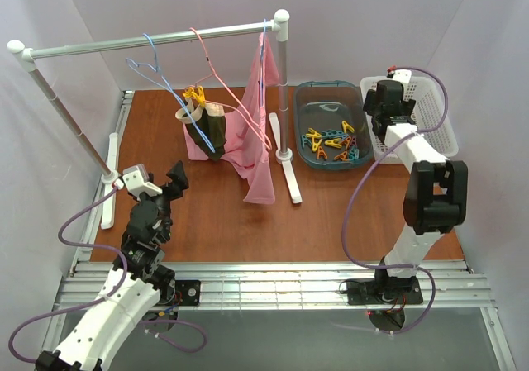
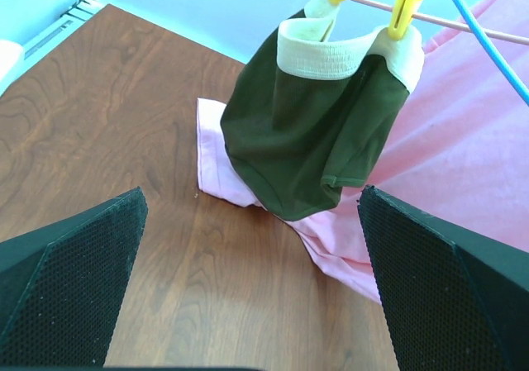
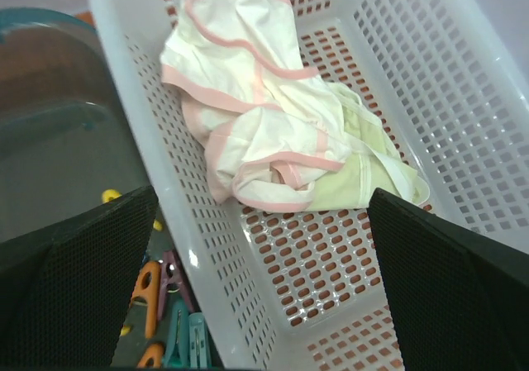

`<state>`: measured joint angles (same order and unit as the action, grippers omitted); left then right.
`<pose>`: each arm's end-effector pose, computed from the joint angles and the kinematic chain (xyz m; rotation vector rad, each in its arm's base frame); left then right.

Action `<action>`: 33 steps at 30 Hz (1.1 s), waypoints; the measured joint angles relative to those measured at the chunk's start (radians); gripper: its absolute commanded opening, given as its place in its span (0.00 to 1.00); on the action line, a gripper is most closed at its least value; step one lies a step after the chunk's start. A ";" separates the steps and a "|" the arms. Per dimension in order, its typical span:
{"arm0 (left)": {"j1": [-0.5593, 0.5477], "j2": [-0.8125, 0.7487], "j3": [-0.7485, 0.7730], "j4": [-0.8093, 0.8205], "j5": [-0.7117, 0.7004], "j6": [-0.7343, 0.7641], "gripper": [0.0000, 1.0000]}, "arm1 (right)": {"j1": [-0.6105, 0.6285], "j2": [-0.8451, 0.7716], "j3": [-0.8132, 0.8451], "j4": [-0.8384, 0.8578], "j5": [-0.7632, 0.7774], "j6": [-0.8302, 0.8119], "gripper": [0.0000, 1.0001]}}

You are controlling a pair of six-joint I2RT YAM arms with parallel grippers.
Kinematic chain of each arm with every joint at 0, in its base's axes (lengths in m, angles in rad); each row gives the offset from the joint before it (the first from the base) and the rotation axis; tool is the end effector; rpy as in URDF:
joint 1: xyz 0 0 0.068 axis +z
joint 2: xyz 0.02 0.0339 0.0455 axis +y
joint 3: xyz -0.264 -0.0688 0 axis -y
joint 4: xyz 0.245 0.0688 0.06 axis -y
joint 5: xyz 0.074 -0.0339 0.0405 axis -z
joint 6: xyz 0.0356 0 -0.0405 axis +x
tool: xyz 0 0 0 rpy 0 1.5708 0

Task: Clip the underwear to the hanger
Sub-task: Pick up the underwear from the bin.

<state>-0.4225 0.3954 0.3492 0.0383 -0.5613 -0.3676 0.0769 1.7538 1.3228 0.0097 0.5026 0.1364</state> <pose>0.1245 -0.0352 0.2630 -0.3926 1.5306 -0.1759 0.4118 0.0145 0.2822 0.3777 1.9174 -0.3592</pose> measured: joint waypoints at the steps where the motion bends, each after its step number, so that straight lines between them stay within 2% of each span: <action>1: 0.000 -0.002 -0.001 -0.001 0.003 -0.001 0.94 | -0.004 0.034 0.023 -0.013 0.011 0.003 0.93; 13: 0.000 -0.027 -0.016 0.019 0.047 -0.023 0.95 | -0.069 0.253 0.161 -0.076 0.026 0.065 0.90; 17: 0.000 -0.014 -0.016 0.022 0.053 -0.026 0.95 | -0.097 0.296 0.205 -0.081 0.021 0.066 0.84; 23: 0.000 -0.011 -0.017 0.022 0.054 -0.026 0.94 | -0.114 0.319 0.215 -0.089 0.005 0.063 0.80; 33: 0.000 -0.011 -0.029 0.023 0.062 -0.030 0.94 | -0.113 0.327 0.216 -0.089 -0.107 0.040 0.73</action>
<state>-0.4229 0.3843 0.3202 0.0608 -0.4995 -0.3973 -0.0360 2.0811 1.5383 -0.0792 0.3958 0.1764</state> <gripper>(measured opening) 0.944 0.751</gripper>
